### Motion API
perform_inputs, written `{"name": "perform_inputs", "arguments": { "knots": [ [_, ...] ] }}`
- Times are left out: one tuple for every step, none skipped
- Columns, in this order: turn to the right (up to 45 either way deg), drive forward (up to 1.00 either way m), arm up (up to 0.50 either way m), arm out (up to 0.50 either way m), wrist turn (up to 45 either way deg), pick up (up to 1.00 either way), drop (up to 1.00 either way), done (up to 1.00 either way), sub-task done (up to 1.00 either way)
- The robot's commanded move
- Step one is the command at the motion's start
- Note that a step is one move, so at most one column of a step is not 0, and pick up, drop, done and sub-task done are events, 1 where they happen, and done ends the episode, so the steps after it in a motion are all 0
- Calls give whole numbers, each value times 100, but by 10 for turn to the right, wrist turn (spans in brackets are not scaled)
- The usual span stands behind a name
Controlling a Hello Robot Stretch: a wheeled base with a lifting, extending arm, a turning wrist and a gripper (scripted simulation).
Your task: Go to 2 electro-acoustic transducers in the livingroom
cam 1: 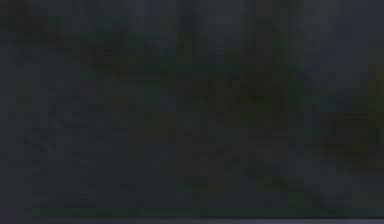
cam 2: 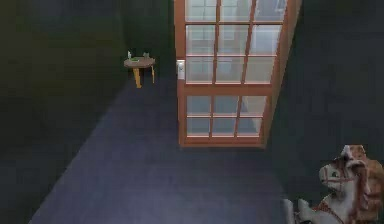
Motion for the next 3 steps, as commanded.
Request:
{"name": "perform_inputs", "arguments": {
  "knots": [
    [450,0,0,0,0,0,0,0,0],
    [210,0,0,0,0,0,0,0,0],
    [0,100,0,0,0,0,0,0,0]
  ]
}}
